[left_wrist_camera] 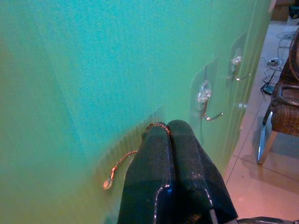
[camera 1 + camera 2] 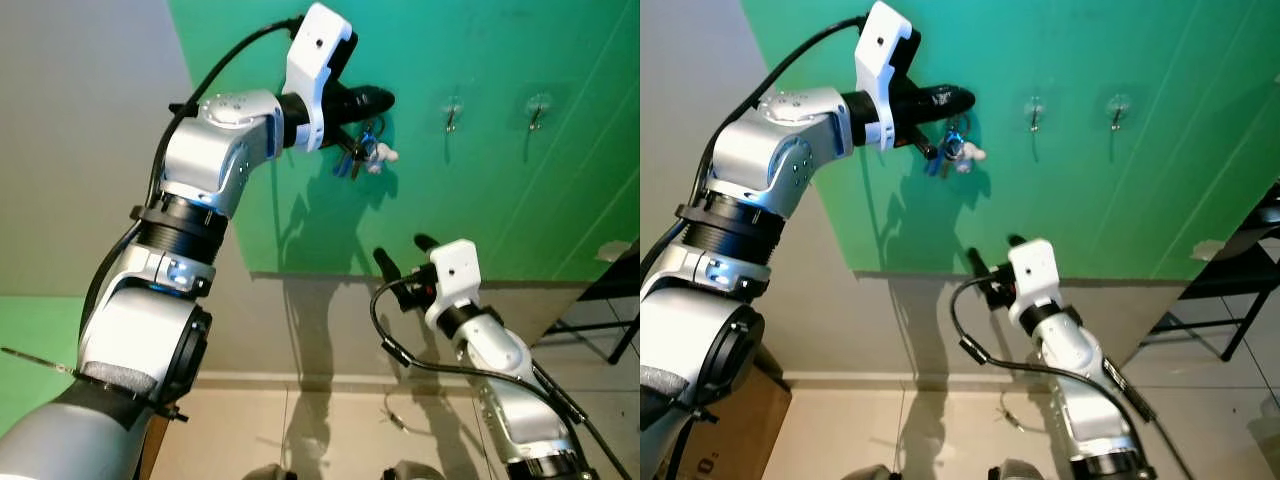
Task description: Hang keys on a hook
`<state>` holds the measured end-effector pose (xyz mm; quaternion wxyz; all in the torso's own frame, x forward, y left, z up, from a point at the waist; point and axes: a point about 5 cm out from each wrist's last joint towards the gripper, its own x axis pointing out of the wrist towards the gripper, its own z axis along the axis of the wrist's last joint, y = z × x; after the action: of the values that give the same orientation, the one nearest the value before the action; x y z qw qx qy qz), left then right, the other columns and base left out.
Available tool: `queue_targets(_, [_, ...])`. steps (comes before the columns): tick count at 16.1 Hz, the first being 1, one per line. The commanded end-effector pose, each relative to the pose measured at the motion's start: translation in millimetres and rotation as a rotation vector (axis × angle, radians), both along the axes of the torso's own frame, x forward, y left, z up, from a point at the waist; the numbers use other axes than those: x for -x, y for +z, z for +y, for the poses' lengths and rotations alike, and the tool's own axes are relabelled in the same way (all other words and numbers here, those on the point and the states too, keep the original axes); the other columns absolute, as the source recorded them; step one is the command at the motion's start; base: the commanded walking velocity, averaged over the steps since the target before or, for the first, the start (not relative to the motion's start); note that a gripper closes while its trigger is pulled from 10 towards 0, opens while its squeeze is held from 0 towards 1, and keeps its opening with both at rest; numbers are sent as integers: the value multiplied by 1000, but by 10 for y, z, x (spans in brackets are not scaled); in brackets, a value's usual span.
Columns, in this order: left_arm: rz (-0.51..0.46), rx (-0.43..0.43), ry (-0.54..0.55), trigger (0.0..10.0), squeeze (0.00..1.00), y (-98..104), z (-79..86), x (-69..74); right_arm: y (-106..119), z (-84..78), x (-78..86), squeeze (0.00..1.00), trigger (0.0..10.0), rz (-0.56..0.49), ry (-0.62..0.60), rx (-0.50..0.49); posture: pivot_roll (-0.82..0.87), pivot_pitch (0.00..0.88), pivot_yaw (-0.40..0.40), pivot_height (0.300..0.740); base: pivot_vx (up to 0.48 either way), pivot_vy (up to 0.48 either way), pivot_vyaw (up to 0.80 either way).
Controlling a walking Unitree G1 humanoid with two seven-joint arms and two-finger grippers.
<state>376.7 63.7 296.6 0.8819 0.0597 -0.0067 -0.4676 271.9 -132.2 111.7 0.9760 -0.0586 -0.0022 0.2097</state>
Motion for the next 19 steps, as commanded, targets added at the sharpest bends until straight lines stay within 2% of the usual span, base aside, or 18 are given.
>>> queue_targets(1, [-30,4,15,10000,0,104,33,-20,12,24,44,0,10000,24,52,-10,-175,0,87,722,0,0,0])
queue_targets(3, [-28,0,18,10000,0,95,44,-31,68,27,72,0,10000,28,107,-13,-176,0,88,722,0,0,0])
queue_targets(5, [-26,-5,28,10000,0,77,61,-51,253,74,113,0,10000,26,204,-65,-178,0,89,722,0,0,0])
queue_targets(7, [-23,-9,35,10000,0,55,70,-65,356,93,114,0,10000,14,242,-71,-180,0,89,722,0,0,0])
queue_targets(12, [-20,-30,49,10000,0,-13,94,-94,403,85,111,0,10000,29,249,-71,-181,0,85,722,0,0,0])
queue_targets(15, [-28,-115,17,10000,0,-204,95,-71,514,110,95,0,10000,17,249,-120,-181,0,85,722,0,0,0])
queue_targets(18, [-32,-142,-26,10000,0,-258,69,-31,541,97,87,0,10000,19,243,-133,-182,0,83,722,0,0,0])
queue_targets(19, [-32,-134,-37,10000,910,-254,70,-28,544,97,85,0,10000,21,242,-135,-182,0,83,722,0,0,0])
